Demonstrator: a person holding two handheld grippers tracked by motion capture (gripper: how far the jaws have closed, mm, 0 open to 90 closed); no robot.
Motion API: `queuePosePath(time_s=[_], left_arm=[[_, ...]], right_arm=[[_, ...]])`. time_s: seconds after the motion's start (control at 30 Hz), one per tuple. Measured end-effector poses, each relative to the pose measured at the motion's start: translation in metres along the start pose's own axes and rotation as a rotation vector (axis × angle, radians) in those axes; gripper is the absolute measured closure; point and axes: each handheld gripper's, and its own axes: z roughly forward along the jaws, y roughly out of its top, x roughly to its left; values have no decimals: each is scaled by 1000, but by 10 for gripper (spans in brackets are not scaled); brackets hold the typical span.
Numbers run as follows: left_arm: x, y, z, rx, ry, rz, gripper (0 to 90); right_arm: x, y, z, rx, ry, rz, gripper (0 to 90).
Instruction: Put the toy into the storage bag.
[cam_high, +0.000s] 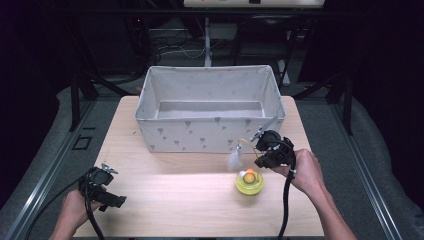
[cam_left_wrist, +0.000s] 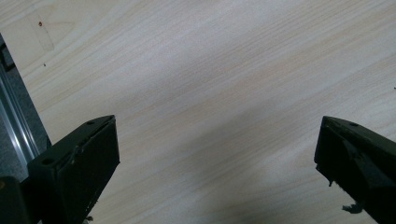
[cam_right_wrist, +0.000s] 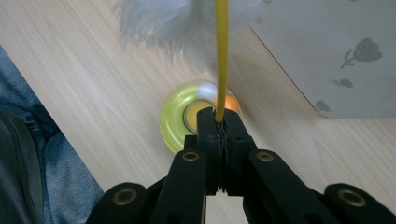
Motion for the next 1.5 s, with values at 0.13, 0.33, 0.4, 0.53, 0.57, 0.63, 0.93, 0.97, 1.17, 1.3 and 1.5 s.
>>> queuePosePath(time_s=[0.13,0.33,0.4,0.53,0.57,0.63,0.93,0.97,1.17,1.3,1.5], left_arm=[[0,0,1,1,-4,0,2],[1,0,1,-2,3,-1,2],[2,0,1,1,-1,-3,2],[1,0,0,0,-1,-2,2],[2,0,0,1,-4,-2,2],[2,0,0,0,-5,-6,2],[0,-1,0,2,-5,2,2],[-1,-1,0,3,-5,3,2],[0,0,1,1,-7,-1,2],[-1,1,2,6,-8,7,2],[1,0,1,4,-8,1,2]], right_arm=[[-4,1,-4,0,3,4,887],[-12,2,-8,6,18,11,887],[-14,2,-8,6,17,16,887],[-19,1,-10,7,19,27,887],[-20,0,-10,12,20,25,887],[-21,-1,-11,6,21,33,887],[-28,-4,-15,2,33,44,887],[-29,-4,-16,-2,34,51,887],[-33,-1,-21,-9,59,58,887],[-37,4,-22,17,77,46,887],[-41,13,-26,23,113,32,887]])
